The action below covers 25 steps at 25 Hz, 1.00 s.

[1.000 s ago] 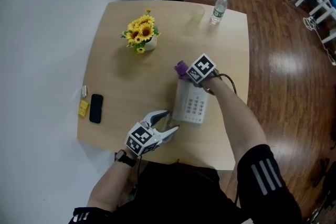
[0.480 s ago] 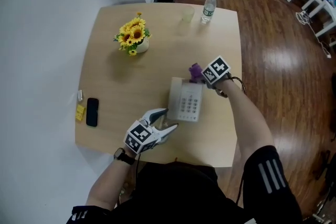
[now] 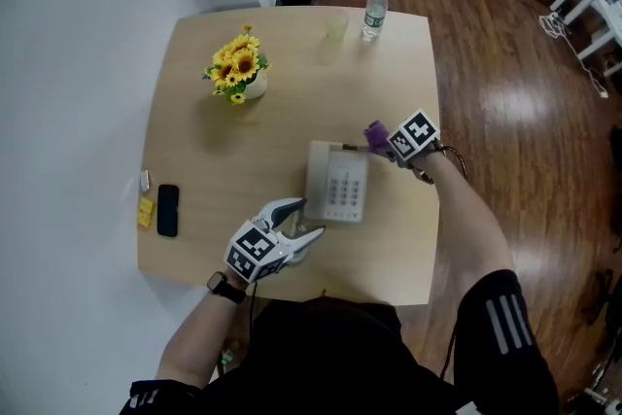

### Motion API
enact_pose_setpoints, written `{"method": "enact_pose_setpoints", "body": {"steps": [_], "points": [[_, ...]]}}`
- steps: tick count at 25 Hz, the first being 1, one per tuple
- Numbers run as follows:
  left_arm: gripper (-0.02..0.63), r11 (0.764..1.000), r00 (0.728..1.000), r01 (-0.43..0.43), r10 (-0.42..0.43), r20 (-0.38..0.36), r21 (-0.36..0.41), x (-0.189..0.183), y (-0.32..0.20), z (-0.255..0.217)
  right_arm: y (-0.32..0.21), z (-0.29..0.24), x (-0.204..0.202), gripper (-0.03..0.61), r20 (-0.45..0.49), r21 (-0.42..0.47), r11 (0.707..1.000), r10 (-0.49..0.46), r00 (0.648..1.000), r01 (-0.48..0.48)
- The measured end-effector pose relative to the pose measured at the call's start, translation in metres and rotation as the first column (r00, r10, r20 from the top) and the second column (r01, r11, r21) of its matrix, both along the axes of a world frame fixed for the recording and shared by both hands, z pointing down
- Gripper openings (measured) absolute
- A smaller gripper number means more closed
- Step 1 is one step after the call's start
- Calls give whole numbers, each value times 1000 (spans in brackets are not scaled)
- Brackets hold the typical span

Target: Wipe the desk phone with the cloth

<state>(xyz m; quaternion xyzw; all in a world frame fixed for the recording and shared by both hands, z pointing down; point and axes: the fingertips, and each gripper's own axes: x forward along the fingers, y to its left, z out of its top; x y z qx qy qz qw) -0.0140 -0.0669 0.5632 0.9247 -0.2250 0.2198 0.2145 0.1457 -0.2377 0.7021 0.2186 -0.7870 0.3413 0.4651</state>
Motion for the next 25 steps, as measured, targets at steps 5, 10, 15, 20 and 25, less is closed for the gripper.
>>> {"method": "enact_pose_setpoints", "body": {"steps": [5, 10, 15, 20, 25], "points": [[275, 1000, 1000, 6, -6, 0, -1, -2, 2, -2, 24, 11, -5, 156, -48, 4, 996, -84, 995, 84], [275, 1000, 1000, 1, -1, -3, 12, -2, 3, -5, 41, 16, -10, 155, -54, 7, 997, -74, 996, 74], [275, 1000, 1000, 1, -1, -9, 19, -3, 8, -8, 74, 22, -14, 155, -48, -17, 994, -107, 993, 106], [275, 1000, 1000, -3, 3, -10, 23, -6, 15, -8, 106, 31, -19, 155, -32, -36, 994, -102, 994, 101], [275, 1000, 1000, -1, 2, -13, 28, -10, 20, -9, 142, 40, -24, 155, -18, -65, 995, -83, 996, 82]]}}
